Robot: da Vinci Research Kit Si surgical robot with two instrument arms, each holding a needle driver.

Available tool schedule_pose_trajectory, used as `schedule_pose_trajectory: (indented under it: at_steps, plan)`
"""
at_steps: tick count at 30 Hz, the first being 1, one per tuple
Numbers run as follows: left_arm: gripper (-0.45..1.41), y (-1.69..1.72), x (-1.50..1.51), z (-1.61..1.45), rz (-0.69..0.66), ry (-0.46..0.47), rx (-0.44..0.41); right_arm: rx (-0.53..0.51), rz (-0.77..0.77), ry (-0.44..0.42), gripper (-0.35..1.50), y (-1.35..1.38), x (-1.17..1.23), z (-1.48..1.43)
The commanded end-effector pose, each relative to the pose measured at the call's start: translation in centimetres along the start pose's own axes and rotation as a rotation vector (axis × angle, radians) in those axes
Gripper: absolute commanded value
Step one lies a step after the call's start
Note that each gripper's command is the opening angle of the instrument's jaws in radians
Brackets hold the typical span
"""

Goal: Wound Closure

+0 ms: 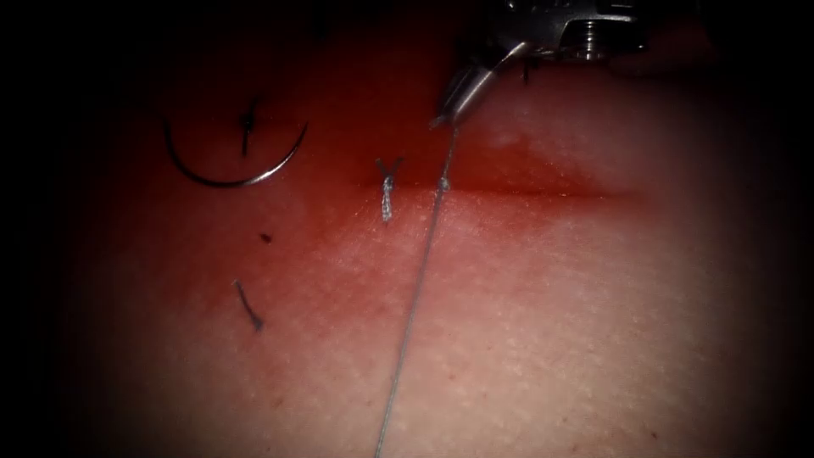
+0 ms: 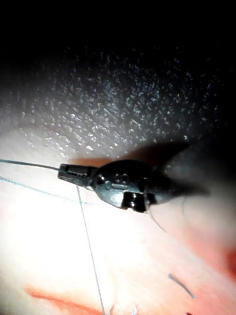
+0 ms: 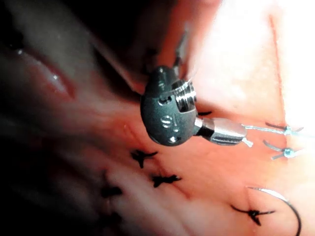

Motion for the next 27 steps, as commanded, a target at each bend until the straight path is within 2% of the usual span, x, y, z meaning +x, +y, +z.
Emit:
schedule_pose_trajectory:
  at_steps: [1,4,8,19,23,27]
  plan:
    - [-0.45,0.00,-0.05,0.07,-0.003,-0.001,-0.004,-0.023,0.003,0.003,-0.35,0.14,-0.02,0.01]
    - [-0.45,0.08,-0.03,0.07,-0.015,-0.003,-0.010,-0.076,0.028,-0.004,-0.35,0.21,-0.08,-0.09]
    - [-0.45,0.21,0.04,0.08,-0.019,-0.004,-0.015,-0.091,0.041,-0.006,-0.35,0.17,-0.21,-0.01]
    - [-0.45,0.56,0.22,0.18,-0.012,-0.011,-0.043,-0.225,0.064,-0.029,-0.35,0.29,-0.32,-0.15]
    - [-0.45,0.46,0.23,0.17,-0.018,-0.003,-0.045,-0.261,0.069,-0.054,-0.35,0.30,-0.39,-0.14]
    - [-0.45,0.14,0.28,0.14,-0.035,-0.007,-0.021,-0.262,0.067,-0.052,-0.35,0.25,-0.41,-0.09]
